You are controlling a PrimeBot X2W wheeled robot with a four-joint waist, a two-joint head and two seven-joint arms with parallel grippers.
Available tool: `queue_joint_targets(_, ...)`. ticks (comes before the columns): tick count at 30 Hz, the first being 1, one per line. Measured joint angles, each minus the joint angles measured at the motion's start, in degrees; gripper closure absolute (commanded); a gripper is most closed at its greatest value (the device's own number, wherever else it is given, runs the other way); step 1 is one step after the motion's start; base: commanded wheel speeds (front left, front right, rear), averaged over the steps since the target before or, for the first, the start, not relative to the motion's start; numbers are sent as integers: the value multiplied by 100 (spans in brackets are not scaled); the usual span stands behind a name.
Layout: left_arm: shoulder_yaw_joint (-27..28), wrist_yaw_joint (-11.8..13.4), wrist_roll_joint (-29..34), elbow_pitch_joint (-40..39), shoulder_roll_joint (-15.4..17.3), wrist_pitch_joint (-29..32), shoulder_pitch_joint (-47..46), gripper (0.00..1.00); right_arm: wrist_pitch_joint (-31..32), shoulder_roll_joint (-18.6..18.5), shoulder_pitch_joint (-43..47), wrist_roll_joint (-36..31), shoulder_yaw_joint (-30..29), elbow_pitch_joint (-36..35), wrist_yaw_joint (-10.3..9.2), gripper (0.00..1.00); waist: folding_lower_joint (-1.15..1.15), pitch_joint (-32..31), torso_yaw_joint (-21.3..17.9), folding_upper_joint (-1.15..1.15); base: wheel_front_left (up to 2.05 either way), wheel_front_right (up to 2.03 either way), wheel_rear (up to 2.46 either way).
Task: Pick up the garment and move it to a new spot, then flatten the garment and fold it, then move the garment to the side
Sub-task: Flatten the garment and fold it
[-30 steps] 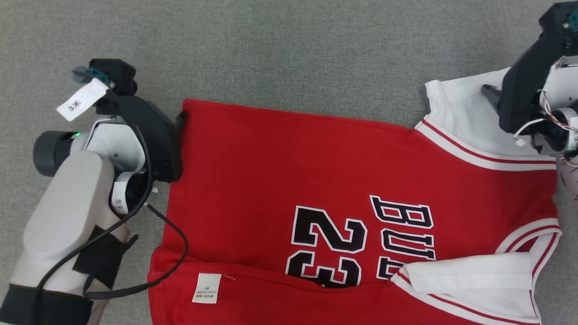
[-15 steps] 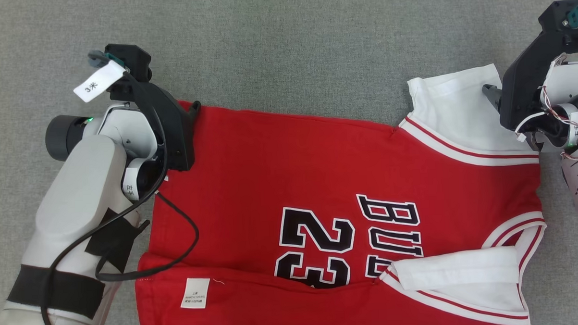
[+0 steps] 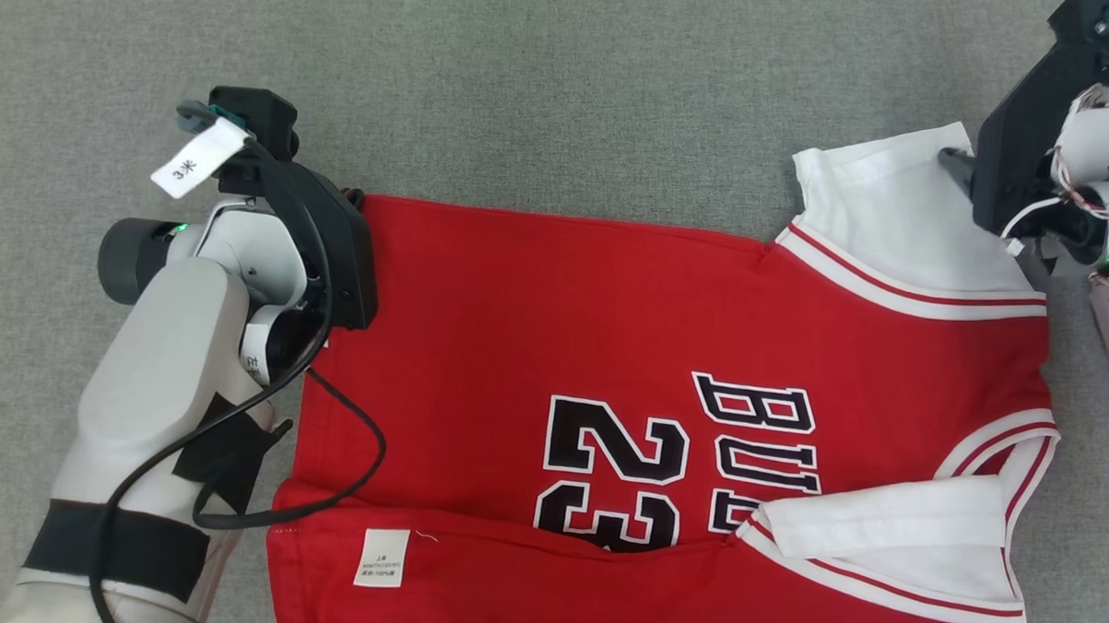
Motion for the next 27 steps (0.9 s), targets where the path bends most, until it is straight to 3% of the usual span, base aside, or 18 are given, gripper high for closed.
queue_joint_targets(5,-24,-15,0,91,-65,-75,-15,100,-12,-60,-48,-120,86,79,-3,2,0,1,46,0,0,0,0)
queue_joint_targets(6,-33,-57,0,113,-70,-105,-23,100,-29,-69,-57,-146,88,101,-9,25,0,2,54,0,0,0,0)
queue_joint_targets(7,-38,-57,-1,131,-71,-114,-27,100,-46,-76,-70,-165,92,129,-9,54,0,4,62,0,0,0,0)
queue_joint_targets(9,-54,-64,-1,159,-84,-119,-46,100,-62,-77,-112,-178,96,178,-10,73,0,5,75,0,0,0,0)
queue_joint_targets(12,-73,-107,-1,227,-93,-145,-100,100,-103,-77,-129,-178,107,232,-10,80,0,2,86,0,0,0,0)
queue_joint_targets(15,-77,-109,-1,300,-115,-194,-110,100,-168,-75,-129,-180,115,264,-9,100,0,-6,91,0,0,0,0)
queue_joint_targets(27,-102,-115,0,582,-171,-424,-124,100,-659,-31,-147,-186,35,463,16,100,0,-160,86,0,0,0,0)
